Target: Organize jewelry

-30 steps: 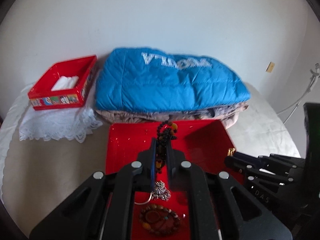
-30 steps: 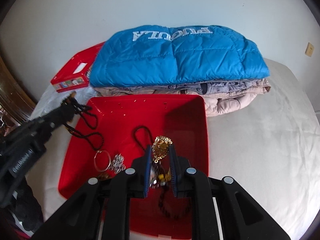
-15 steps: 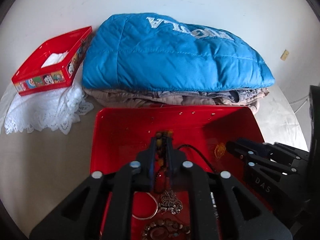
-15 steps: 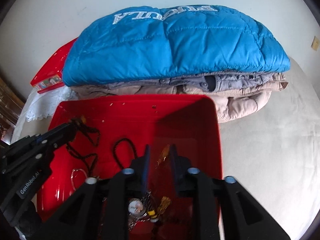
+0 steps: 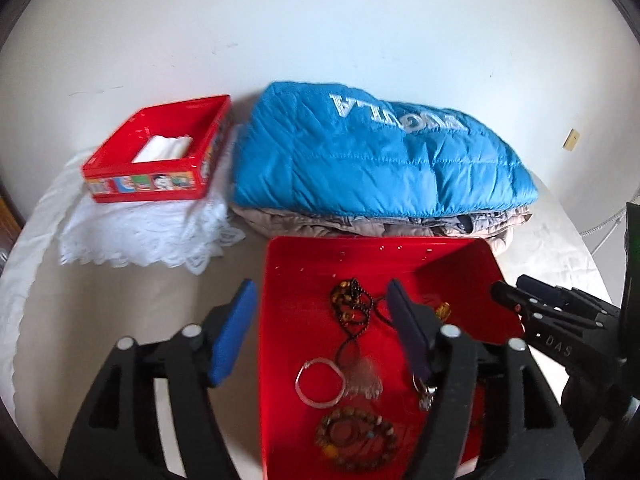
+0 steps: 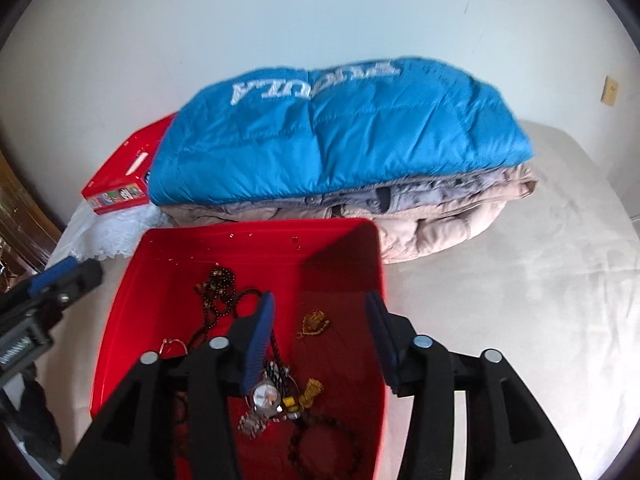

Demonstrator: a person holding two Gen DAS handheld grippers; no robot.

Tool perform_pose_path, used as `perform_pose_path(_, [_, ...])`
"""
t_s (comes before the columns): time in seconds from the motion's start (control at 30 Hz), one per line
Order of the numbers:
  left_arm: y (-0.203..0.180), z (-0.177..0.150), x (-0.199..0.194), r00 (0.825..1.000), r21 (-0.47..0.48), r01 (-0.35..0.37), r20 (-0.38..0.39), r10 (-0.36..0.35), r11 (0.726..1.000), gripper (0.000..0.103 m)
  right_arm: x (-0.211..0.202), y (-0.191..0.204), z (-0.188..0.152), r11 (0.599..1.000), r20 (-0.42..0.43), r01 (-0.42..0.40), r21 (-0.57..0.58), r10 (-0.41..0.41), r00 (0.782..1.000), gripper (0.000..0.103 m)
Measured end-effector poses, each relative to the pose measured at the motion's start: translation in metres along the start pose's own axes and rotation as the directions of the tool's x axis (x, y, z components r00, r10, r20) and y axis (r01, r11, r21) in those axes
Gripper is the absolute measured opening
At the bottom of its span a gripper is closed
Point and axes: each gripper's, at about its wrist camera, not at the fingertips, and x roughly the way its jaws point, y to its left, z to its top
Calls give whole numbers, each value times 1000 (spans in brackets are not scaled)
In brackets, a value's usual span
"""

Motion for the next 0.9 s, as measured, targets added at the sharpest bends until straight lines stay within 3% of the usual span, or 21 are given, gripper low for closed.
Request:
perform_pose_path(0.07, [2,-5,-15,1000,-5,13,12,-12,1000,72,-14,-2,-3,1000,17,-2,-2,3,1000,55])
perform_pose_path(0.2, [1,-23,-51,998,23,-24,56,22,999,91,-49,0,-17,1000,61,-15,-17,16,998,69])
perform_pose_path(0.3, [-1,-39,-73,995,36,-52,83,48,998,94,-72,4,-28,999,87,-27,-38,30,996,80])
perform_pose_path(0.4, [-3,-53,-88,996,27,-33,78,31,999,98,-92,11,-38,999,97,-37,-40,40,994,89])
perform_pose_path(0.53, [-7,-74,-95,998,26,-47,43,46,999,100,-109,20,-54,999,89,2,-37,1,996,99])
perform_pose_path(0.7, [-5,-84,-87,999,12,-49,1,49,999,100,-112,24,-64,998,39,31,-45,-30,999,99])
perform_pose_path(0.9, [5,-87,-56,996,-5,-53,-69,52,999,100,-97,15,-68,999,-3,-26,-29,26,1000,99])
